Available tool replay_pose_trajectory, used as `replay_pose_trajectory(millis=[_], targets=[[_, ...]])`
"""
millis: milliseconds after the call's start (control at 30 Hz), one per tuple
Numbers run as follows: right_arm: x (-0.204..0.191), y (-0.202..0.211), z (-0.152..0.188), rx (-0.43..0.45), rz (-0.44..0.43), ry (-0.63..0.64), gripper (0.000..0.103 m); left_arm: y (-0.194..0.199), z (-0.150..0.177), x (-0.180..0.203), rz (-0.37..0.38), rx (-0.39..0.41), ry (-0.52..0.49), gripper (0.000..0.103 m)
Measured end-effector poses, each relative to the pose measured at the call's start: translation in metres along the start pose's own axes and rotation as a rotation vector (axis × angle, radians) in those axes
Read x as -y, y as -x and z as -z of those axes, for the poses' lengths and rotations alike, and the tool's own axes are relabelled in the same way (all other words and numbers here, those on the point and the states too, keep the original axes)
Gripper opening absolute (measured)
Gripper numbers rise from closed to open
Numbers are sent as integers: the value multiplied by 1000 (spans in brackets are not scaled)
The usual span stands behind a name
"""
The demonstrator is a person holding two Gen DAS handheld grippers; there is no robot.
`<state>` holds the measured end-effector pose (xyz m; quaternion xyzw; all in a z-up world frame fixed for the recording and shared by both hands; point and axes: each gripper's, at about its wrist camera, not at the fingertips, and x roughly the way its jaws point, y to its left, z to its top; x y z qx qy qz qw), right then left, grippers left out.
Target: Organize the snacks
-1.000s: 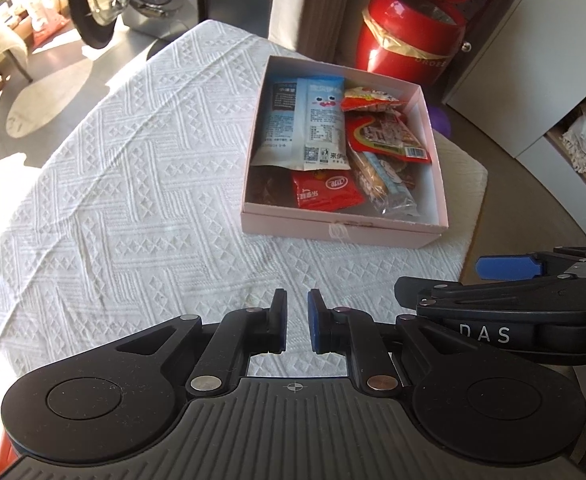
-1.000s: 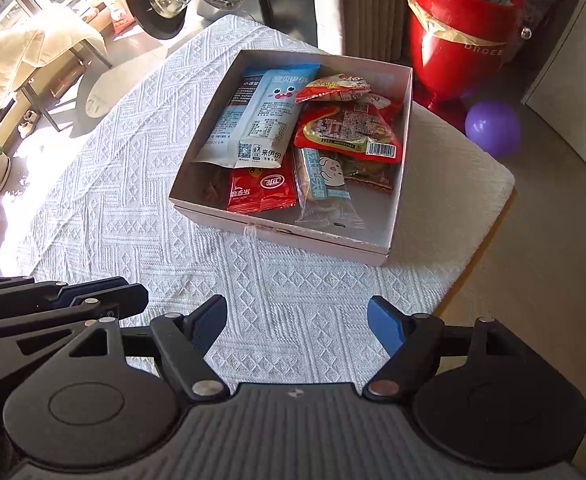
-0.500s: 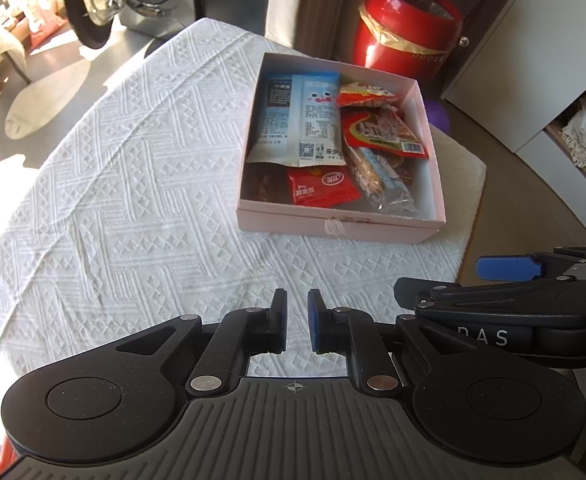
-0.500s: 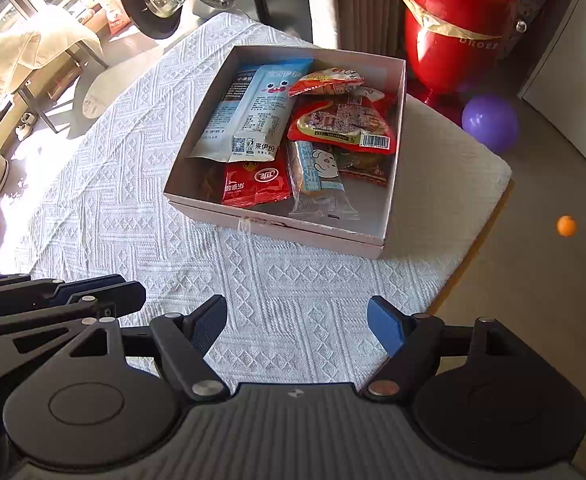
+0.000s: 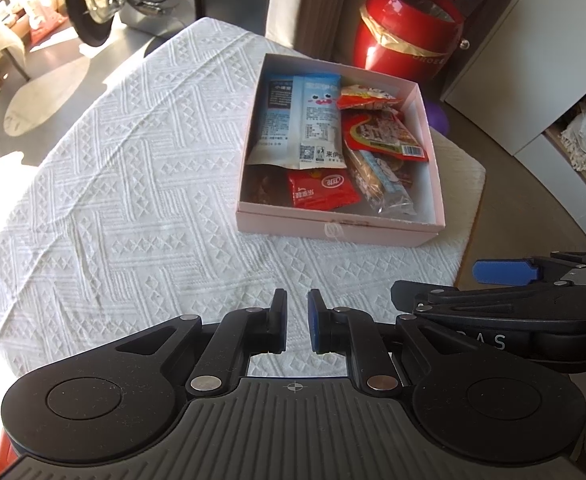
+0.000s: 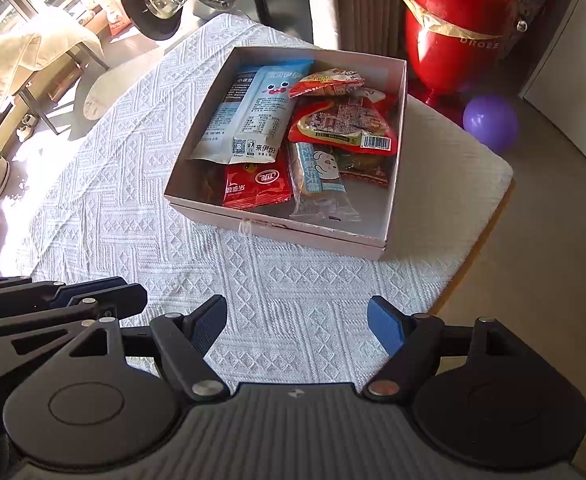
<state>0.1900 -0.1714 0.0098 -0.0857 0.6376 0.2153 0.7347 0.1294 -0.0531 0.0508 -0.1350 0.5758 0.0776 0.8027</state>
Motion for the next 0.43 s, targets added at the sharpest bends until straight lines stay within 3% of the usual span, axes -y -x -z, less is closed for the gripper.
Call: replay_pose_trajectory(millis=[433], targets=[[5,-4,1,-8,9,-18,78,-5,-1,2,21,21,-18,14]])
